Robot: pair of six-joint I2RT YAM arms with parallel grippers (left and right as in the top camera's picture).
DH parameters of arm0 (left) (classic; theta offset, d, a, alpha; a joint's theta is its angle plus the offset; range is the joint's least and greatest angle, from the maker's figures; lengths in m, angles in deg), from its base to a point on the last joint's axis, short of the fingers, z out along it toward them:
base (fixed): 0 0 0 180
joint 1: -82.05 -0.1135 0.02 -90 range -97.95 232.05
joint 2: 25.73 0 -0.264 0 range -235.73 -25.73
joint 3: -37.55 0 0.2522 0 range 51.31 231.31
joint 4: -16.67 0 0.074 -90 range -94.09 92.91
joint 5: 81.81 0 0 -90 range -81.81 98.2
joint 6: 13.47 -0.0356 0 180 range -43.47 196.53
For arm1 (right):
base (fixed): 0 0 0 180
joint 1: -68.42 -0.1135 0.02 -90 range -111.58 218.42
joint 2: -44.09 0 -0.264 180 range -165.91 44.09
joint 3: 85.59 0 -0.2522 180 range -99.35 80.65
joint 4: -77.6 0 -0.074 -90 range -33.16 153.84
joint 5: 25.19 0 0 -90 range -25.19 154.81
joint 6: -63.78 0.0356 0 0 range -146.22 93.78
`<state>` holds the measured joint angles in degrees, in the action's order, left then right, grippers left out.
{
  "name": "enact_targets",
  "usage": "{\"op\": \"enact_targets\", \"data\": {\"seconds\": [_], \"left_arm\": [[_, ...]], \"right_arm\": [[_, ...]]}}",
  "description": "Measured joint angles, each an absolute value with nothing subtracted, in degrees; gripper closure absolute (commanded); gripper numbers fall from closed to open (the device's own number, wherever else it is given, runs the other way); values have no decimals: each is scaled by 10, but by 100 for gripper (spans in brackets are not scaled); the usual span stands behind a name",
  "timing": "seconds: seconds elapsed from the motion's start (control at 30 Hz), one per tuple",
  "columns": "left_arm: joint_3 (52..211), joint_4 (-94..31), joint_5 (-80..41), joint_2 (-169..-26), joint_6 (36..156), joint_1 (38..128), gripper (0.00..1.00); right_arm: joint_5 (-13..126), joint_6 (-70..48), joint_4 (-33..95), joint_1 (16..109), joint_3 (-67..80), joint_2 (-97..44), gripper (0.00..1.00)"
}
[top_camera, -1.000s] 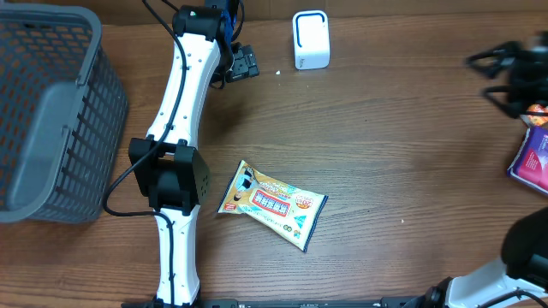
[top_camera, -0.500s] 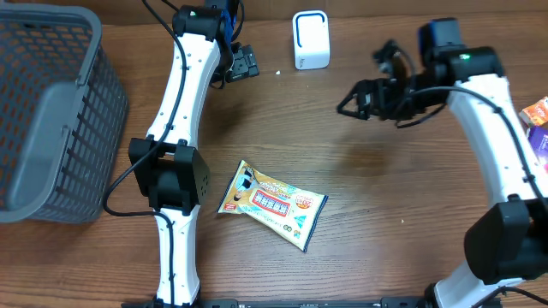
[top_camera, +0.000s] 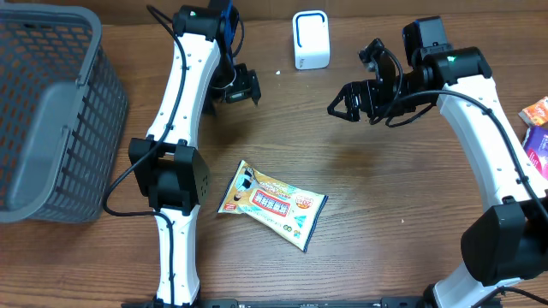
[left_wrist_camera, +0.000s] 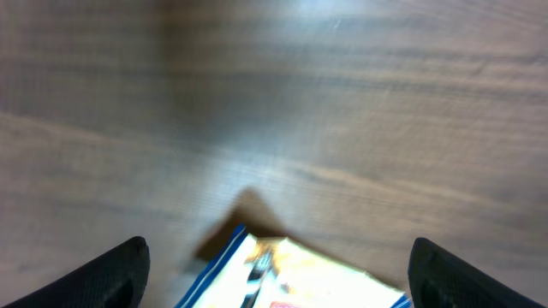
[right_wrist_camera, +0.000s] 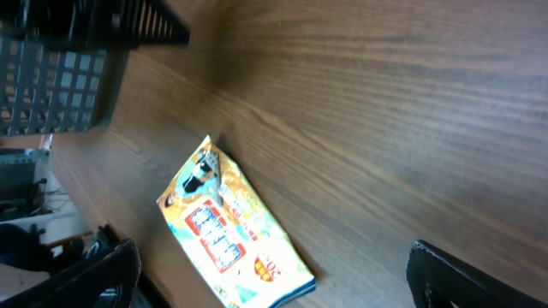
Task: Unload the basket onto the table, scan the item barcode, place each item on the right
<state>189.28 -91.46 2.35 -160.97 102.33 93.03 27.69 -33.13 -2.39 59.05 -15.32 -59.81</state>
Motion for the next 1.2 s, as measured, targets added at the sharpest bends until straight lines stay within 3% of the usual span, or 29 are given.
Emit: {"op": "enact_targets", "data": {"seconds": [0.07,0.23,0.43,0.57,0.9,1.2], "left_arm": [[1893,-932,23,-1610,1019,929,20],[1886,-937,20,-1582,1003,929,19],[1885,-937,17,-1458,976,928,2],[1848,-935,17,-1347,969,940,0],[1516,-929,56,-1156,1045,978,0],[1290,-794,8,-1083,1119,977,0]], "right_arm": [[278,-332,-12,591,-153,-598,0],[278,-334,20,591,-153,-598,0],[278,-334,35,591,-153,-598,0],[283,-334,40,591,-153,-598,0],[305,-335,41,591,-153,-598,0],[307,-335,47,591,-153,-598,0]]}}
